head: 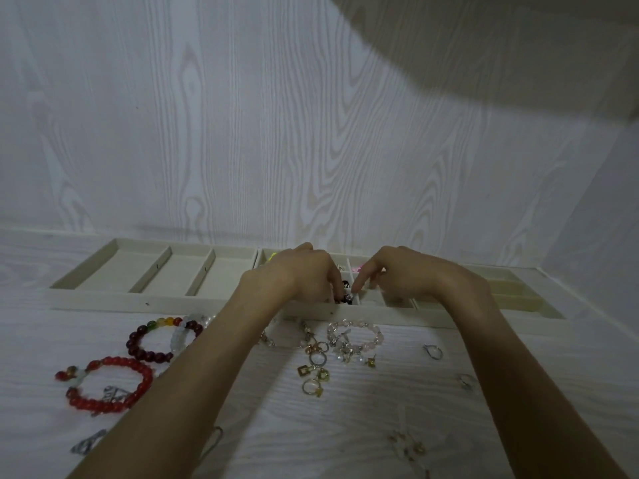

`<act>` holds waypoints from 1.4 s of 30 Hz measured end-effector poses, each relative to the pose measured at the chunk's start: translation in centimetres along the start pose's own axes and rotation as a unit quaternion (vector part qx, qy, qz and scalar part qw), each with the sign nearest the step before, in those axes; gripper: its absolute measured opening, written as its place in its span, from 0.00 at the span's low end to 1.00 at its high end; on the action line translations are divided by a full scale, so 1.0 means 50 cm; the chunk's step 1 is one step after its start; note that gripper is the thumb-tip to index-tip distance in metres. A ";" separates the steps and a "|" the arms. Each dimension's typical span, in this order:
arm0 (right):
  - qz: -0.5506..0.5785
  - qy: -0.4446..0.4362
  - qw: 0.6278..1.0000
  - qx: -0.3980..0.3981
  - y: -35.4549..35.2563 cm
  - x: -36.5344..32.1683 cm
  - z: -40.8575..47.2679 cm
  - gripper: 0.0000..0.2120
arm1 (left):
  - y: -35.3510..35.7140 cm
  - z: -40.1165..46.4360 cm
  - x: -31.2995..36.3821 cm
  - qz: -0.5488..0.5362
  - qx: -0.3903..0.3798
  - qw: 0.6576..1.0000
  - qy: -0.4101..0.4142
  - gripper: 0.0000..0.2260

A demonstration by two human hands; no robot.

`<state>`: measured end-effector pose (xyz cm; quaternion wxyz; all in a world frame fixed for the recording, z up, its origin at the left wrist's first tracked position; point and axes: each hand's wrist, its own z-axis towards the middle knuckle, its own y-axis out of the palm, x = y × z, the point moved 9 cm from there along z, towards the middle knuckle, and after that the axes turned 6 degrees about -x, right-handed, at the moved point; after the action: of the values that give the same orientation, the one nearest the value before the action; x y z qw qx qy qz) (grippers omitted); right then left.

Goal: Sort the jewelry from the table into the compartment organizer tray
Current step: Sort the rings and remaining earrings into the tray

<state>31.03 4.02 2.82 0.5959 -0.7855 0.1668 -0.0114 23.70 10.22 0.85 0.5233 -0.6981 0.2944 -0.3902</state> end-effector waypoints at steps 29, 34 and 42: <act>0.173 -0.088 0.979 0.062 0.152 0.054 -0.207 0.08 | 0.110 -0.197 0.098 -0.287 0.084 0.942 0.153 0.10; 0.238 -0.112 0.958 0.114 0.141 0.029 -0.202 0.06 | 0.127 -0.190 0.091 -0.356 0.066 0.924 0.123 0.11; 0.365 -0.138 0.898 0.205 0.093 0.029 -0.214 0.05 | 0.079 -0.202 0.064 -0.416 0.135 0.892 0.113 0.03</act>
<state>28.93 -7.45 1.27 0.7228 -0.5242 0.3516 0.2813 16.75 1.44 -0.69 0.3654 -0.6309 -0.0212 -0.6841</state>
